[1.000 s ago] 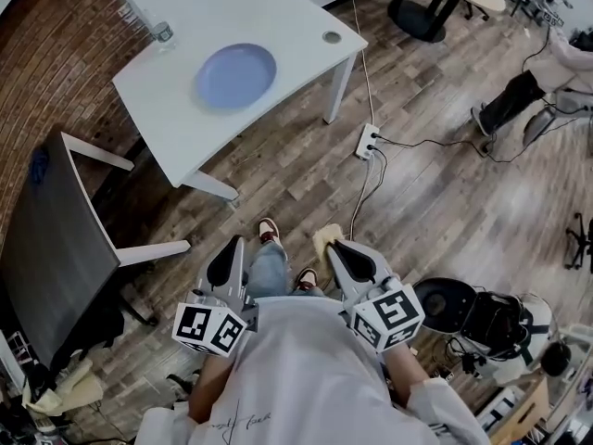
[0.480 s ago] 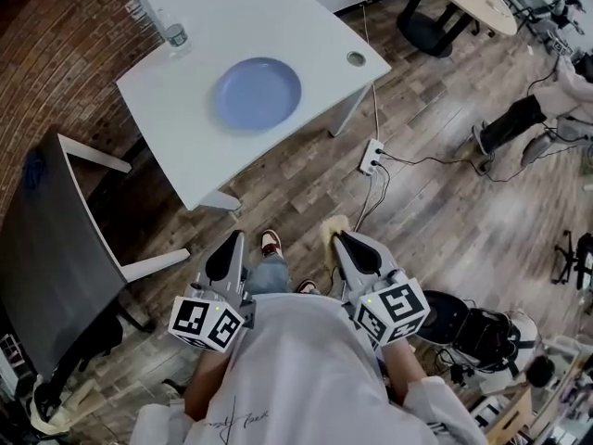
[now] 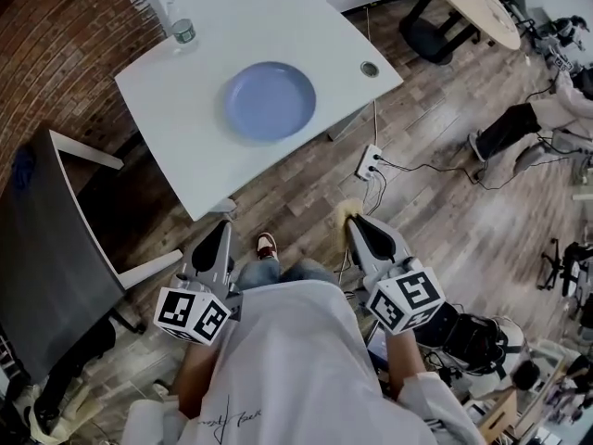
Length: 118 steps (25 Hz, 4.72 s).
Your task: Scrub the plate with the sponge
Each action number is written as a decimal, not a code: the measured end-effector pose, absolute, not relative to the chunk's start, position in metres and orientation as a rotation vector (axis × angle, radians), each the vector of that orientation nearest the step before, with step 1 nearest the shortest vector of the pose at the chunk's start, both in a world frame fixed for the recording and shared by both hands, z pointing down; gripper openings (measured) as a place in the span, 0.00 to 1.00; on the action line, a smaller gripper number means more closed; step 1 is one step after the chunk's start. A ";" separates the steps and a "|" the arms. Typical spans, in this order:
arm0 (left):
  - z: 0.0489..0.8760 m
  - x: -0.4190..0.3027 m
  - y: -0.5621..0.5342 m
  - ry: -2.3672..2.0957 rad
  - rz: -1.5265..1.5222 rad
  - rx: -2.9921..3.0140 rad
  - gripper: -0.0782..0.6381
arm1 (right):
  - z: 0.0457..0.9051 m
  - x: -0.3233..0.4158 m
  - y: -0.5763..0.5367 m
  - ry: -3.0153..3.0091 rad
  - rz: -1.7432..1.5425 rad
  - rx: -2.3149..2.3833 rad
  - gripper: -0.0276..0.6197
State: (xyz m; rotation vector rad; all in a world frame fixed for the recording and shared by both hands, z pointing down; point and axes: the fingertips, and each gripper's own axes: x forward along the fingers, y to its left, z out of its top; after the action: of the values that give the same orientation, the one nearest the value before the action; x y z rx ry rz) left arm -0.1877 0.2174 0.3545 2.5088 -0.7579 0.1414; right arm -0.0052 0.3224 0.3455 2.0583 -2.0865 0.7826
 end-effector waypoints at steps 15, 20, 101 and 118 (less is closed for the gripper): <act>0.372 -0.164 0.154 -0.834 0.178 2.475 0.13 | 0.350 0.041 0.251 -2.128 0.808 2.056 0.08; 0.369 -0.149 0.109 -0.905 0.170 2.462 0.13 | 0.353 0.059 0.194 -2.187 0.800 1.971 0.08; 0.577 -0.069 -0.066 -1.031 0.689 2.076 0.18 | 0.586 0.104 -0.096 -1.788 0.996 1.472 0.08; 0.578 -0.070 -0.065 -1.058 0.693 2.055 0.17 | 0.587 0.082 -0.109 -1.858 0.946 1.393 0.08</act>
State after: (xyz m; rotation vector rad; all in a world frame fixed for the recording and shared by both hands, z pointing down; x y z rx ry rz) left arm -0.0703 -0.0654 0.5780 2.0549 -1.0576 0.6930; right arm 0.0820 -0.1089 0.5867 1.3925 -1.8581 0.9456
